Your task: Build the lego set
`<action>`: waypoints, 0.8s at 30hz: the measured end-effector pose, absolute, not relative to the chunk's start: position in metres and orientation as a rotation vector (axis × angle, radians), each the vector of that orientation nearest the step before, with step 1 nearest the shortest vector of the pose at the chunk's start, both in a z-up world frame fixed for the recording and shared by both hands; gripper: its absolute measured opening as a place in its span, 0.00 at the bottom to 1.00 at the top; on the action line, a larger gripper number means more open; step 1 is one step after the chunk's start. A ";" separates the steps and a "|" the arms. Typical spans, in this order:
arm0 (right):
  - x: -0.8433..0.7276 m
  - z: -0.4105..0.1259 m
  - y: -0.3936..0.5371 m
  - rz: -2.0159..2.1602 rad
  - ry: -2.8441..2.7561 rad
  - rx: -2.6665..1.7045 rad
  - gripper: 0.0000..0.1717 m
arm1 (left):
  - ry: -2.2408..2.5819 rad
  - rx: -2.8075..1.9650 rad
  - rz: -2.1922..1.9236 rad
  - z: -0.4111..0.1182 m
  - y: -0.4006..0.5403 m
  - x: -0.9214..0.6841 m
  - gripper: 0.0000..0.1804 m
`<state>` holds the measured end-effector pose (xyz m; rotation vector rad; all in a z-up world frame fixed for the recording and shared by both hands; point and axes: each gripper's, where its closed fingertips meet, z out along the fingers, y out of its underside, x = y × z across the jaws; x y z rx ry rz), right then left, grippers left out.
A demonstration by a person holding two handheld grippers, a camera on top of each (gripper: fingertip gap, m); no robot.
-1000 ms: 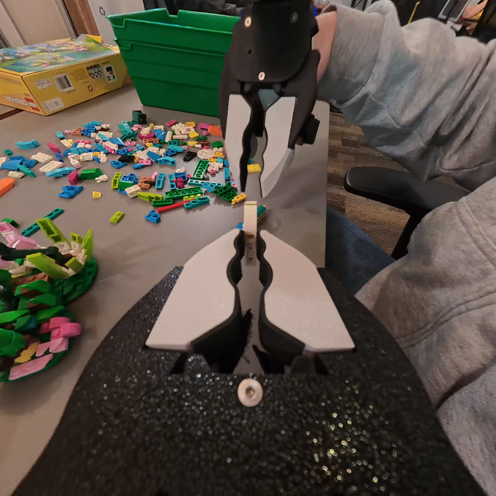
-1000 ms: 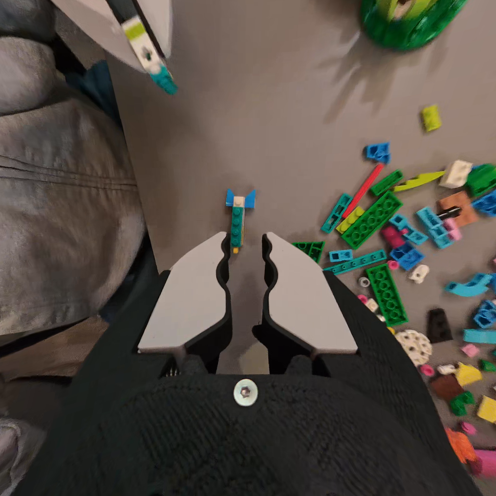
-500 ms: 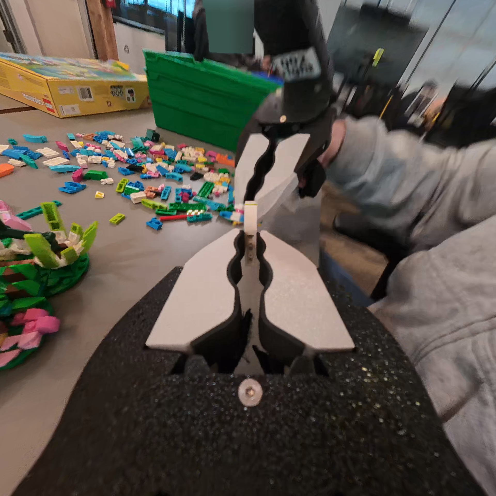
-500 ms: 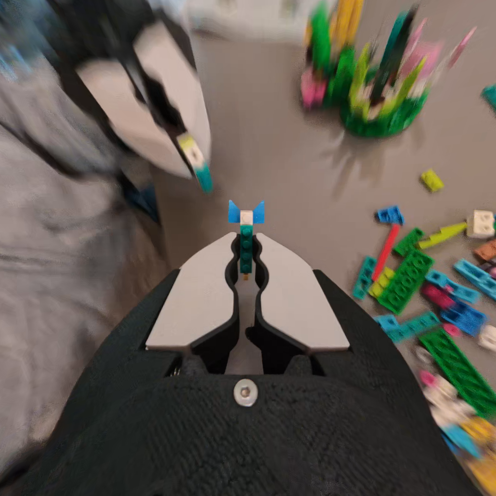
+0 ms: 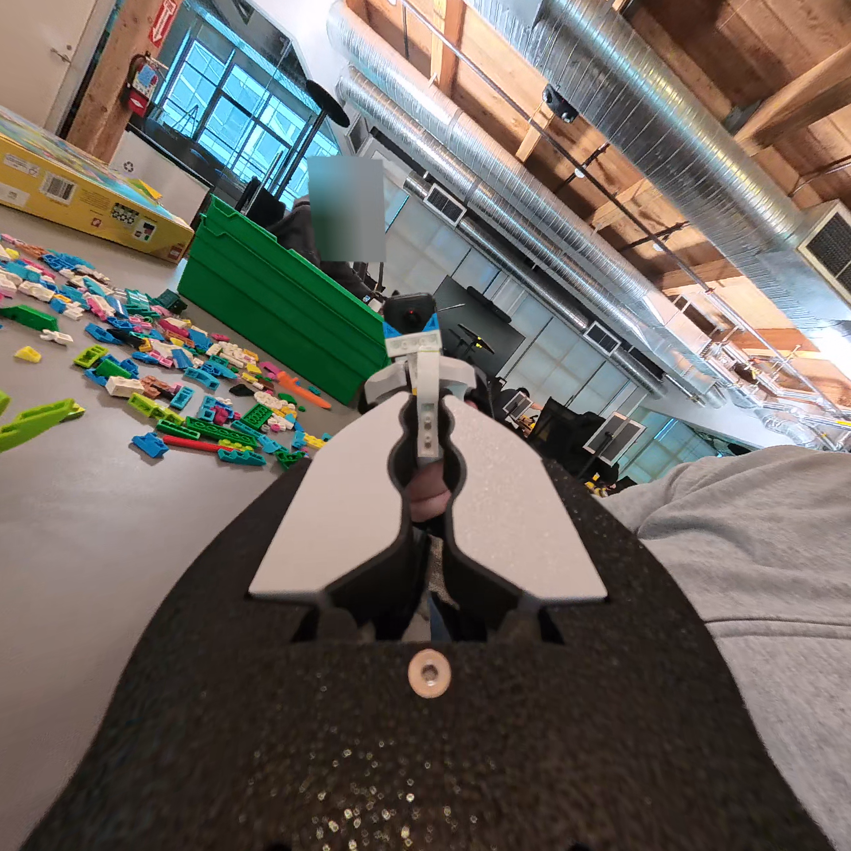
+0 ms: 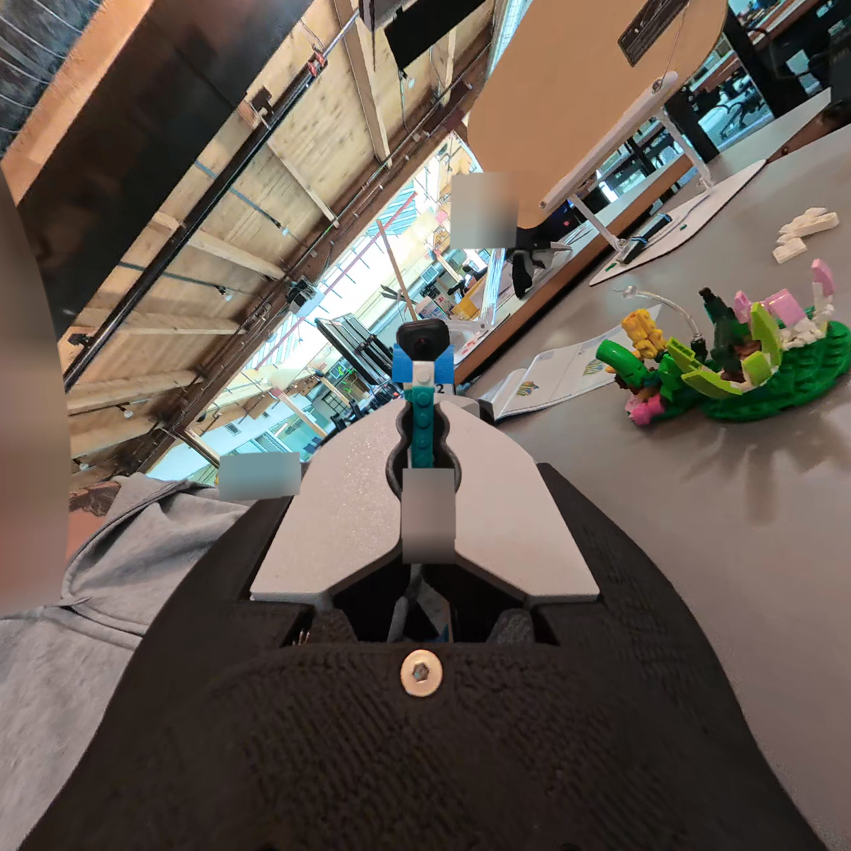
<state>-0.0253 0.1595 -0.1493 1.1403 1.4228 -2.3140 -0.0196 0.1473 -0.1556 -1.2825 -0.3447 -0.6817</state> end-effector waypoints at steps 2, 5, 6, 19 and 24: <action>-0.026 -0.151 0.158 -2.317 1.442 1.148 0.04 | -0.341 -1.289 -0.674 -0.157 0.148 -0.019 0.04; -0.025 -0.149 0.158 -2.337 1.461 1.146 0.04 | -0.339 -1.296 -0.677 -0.158 0.149 -0.018 0.04; -0.024 -0.148 0.157 -2.340 1.464 1.139 0.04 | -0.340 -1.299 -0.679 -0.159 0.150 -0.018 0.04; -0.023 -0.154 0.157 -2.349 1.584 1.135 0.04 | -0.356 -1.280 -0.709 -0.162 0.153 -0.016 0.04; -0.022 -0.156 0.156 -2.351 1.625 1.135 0.04 | -0.387 -1.278 -0.711 -0.165 0.154 -0.020 0.04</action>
